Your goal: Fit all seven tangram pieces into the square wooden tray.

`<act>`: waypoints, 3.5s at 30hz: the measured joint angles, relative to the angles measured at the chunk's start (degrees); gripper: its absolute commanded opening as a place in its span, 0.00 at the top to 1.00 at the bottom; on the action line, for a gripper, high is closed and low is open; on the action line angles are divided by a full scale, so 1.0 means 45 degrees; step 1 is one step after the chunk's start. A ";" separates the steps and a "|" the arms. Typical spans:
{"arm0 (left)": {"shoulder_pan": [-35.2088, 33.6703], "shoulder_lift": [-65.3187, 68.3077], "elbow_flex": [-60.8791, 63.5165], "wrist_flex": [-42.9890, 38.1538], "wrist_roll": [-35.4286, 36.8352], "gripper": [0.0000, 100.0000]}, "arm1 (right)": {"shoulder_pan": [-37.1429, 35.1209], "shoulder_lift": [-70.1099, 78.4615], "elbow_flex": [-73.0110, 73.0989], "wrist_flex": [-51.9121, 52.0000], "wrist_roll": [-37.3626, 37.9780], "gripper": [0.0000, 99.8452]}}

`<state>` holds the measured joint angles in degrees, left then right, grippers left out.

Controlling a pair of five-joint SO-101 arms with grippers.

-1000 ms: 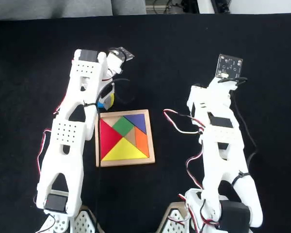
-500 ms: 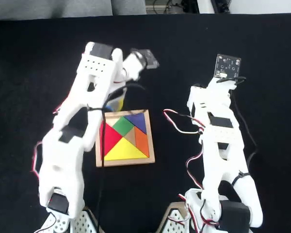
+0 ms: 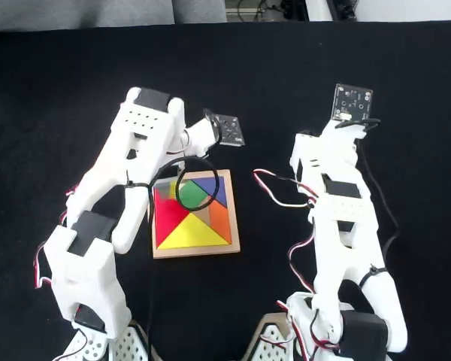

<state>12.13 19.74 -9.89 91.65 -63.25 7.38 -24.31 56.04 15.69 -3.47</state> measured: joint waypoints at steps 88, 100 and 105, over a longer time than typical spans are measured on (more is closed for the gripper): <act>0.0274 0.0039 0.2012 -0.3263 -0.0039 0.74 | 0.0000 0.0000 0.0000 0.0000 0.0000 0.99; -0.0020 0.0039 0.3106 -0.3985 -0.0117 0.74 | 0.0000 0.0000 0.0000 0.0000 0.0000 0.99; -0.0117 0.0039 0.3106 -0.4298 -0.0117 0.74 | 0.0000 0.0000 0.0000 0.0000 0.0000 0.99</act>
<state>11.60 19.91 4.09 72.31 -63.78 7.38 -24.31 56.04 15.69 -3.47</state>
